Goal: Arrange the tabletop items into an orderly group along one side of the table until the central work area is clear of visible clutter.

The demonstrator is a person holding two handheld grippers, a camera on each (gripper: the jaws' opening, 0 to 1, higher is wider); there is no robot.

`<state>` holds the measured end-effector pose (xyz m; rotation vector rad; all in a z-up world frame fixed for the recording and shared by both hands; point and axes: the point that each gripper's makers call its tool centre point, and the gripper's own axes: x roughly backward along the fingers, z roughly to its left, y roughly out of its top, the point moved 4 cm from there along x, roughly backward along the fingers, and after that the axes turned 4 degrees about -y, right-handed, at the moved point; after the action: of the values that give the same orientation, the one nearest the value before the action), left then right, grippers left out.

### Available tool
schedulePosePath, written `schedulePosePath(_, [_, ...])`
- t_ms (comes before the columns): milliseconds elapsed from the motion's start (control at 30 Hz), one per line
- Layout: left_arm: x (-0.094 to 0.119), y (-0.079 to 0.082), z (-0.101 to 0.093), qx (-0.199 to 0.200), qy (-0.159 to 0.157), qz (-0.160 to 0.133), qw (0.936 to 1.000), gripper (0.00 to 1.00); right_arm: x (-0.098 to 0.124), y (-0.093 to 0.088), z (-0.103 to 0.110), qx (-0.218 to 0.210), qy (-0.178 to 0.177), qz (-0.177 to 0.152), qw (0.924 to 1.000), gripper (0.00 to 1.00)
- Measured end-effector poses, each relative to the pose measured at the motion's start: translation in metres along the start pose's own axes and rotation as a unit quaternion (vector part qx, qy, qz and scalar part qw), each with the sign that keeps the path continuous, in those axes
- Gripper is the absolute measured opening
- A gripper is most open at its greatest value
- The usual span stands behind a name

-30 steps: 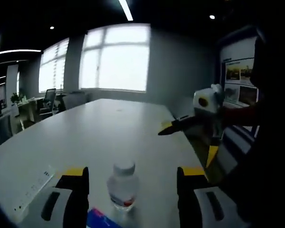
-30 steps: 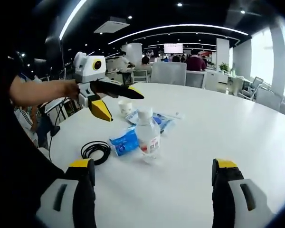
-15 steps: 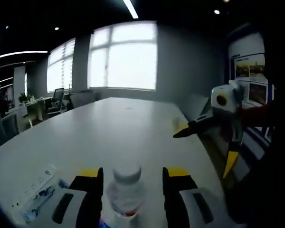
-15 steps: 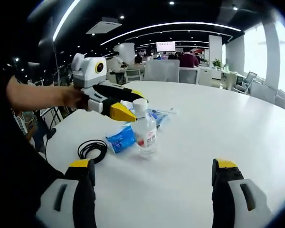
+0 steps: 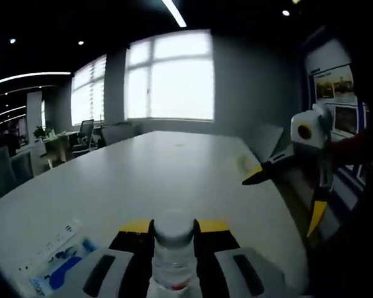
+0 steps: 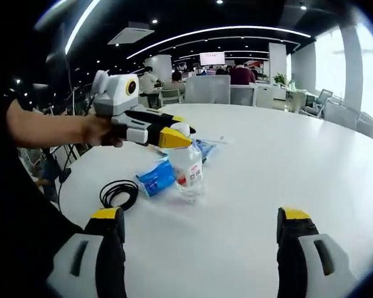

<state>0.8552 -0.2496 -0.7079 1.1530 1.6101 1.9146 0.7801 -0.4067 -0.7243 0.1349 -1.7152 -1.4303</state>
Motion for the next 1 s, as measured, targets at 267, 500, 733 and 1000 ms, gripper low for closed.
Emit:
schedulePosePath(267, [0.000, -0.001, 0.000, 0.004, 0.006, -0.004, 1.0000, 0.22, -0.002, -0.003, -0.001, -0.004, 0.001, 0.003, 1.0000, 0.98])
schedulePosePath(500, [0.000, -0.001, 0.002, 0.013, 0.011, 0.006, 0.9998, 0.21, -0.002, -0.005, -0.002, -0.008, -0.002, 0.004, 1.0000, 0.98])
schedulePosePath(733, [0.000, 0.001, 0.002, 0.017, 0.007, 0.016, 0.9997, 0.20, 0.002, -0.003, -0.003, -0.007, -0.005, -0.003, 1.0000, 0.98])
schedulePosePath(1000, [0.011, 0.024, 0.008, 0.036, 0.002, 0.002, 0.9994, 0.20, 0.003, -0.008, -0.001, -0.007, 0.001, 0.001, 1.0000, 0.99])
